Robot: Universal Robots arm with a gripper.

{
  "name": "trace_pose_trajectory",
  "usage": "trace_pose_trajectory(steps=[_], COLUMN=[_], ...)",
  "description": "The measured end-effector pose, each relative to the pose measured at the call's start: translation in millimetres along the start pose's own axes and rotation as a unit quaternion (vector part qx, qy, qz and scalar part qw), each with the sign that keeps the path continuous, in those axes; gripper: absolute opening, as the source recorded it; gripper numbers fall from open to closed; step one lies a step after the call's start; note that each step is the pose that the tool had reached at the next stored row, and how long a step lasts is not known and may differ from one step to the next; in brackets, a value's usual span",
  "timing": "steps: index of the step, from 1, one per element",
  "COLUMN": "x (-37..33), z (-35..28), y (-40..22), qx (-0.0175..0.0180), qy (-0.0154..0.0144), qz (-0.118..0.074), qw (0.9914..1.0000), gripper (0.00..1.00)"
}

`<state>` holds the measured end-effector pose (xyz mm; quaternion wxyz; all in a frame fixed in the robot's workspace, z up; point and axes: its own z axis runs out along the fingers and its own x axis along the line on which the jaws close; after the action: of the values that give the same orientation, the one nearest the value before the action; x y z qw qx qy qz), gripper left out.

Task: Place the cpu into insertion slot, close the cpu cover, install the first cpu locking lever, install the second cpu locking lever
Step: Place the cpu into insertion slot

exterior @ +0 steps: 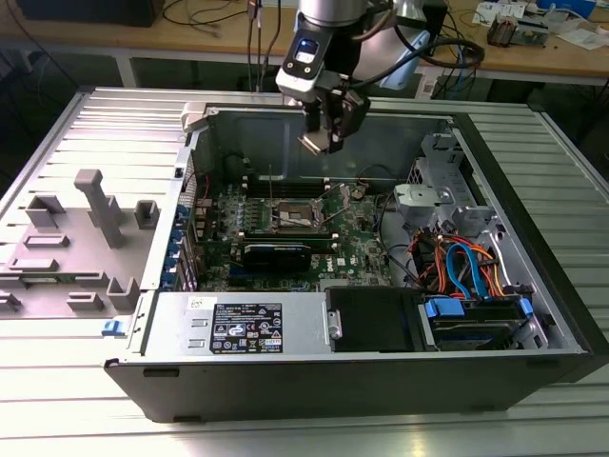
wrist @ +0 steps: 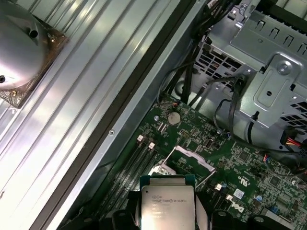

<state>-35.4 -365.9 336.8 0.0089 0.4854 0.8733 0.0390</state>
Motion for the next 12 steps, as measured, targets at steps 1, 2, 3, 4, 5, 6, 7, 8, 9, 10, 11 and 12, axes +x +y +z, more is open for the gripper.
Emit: trace_pose_trajectory(steps=[1,2,3,4,5,6,7,8,9,10,11,12], x=[0.0,0.1,0.2,0.5,1.0,1.4,1.8,2.1,2.4,2.6,2.9,3.0], z=[1.0,2.4,3.1,3.6,3.8,4.3,4.8,5.2,5.6,6.0,6.6,7.2], y=[-0.1,-0.3,-0.6,-1.2,-2.0,-2.7,-3.3,-4.0,-4.5,-4.9,-5.3,-5.6], qx=[0.0000,-0.0001,-0.0001,0.0000,0.0002,0.0013,0.0024,0.0034,0.0049,0.0063,0.0087,0.0100], qy=[-0.0004,-0.0009,-0.0012,-0.0013,-0.0013,-0.0007,-0.0001,0.0004,0.0012,0.0020,0.0032,0.0039], qz=[0.005,0.012,0.015,0.017,0.018,0.020,0.021,0.022,0.024,0.025,0.028,0.030], qw=[0.99999,0.99993,0.99988,0.99985,0.99983,0.99980,0.99977,0.99974,0.99970,0.99966,0.99957,0.99950], gripper=[0.54,0.54,0.54,0.54,0.54,0.54,0.54,0.54,0.54,0.54,0.54,0.54])
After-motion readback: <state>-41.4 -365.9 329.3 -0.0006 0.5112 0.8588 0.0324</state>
